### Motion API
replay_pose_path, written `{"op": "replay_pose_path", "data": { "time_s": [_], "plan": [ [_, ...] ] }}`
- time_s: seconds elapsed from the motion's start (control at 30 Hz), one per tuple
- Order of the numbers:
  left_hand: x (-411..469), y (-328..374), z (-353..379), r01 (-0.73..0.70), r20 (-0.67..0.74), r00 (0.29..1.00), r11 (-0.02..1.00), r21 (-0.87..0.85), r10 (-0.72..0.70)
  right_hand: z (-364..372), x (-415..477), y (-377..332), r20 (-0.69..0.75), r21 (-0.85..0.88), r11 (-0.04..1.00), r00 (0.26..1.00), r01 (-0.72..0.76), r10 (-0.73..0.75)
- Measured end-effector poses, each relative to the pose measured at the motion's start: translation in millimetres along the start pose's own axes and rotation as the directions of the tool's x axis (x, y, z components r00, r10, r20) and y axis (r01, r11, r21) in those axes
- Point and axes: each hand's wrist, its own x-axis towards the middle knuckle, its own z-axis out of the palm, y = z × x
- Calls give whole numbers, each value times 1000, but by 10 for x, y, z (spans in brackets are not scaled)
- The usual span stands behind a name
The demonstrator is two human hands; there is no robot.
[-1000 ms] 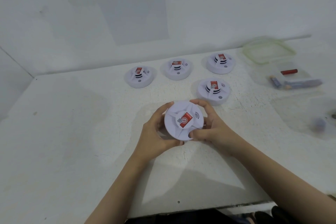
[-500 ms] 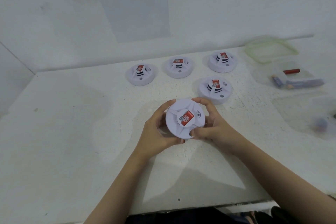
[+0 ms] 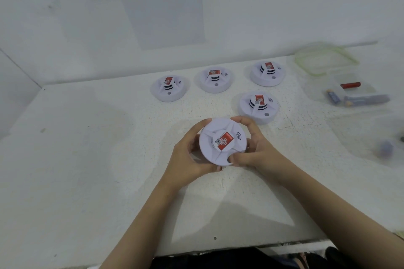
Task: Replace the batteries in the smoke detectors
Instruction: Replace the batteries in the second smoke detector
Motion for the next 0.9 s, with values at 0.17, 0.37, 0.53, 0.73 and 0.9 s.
{"op": "replay_pose_path", "data": {
  "time_s": [0.17,0.37,0.53,0.73,0.9],
  "plan": [
    [7,10,-4,6,-1,1000,1000,-12,-6,-24,13,10,27,29,1000,1000,-6,5],
    [10,-21,-13,33,2,999,999,-41,-33,-47,41,24,26,167,986,1000,-10,5],
    [4,-51,-35,82,-1,997,993,-82,-83,-53,38,41,1,181,983,1000,14,-14],
    [14,-57,-43,105,-1,994,987,-125,-106,-53,28,60,-18,169,985,1000,24,-21],
    [16,-50,-62,99,-8,995,983,-157,-101,-41,19,58,-74,132,990,997,41,-32]
  ]
}}
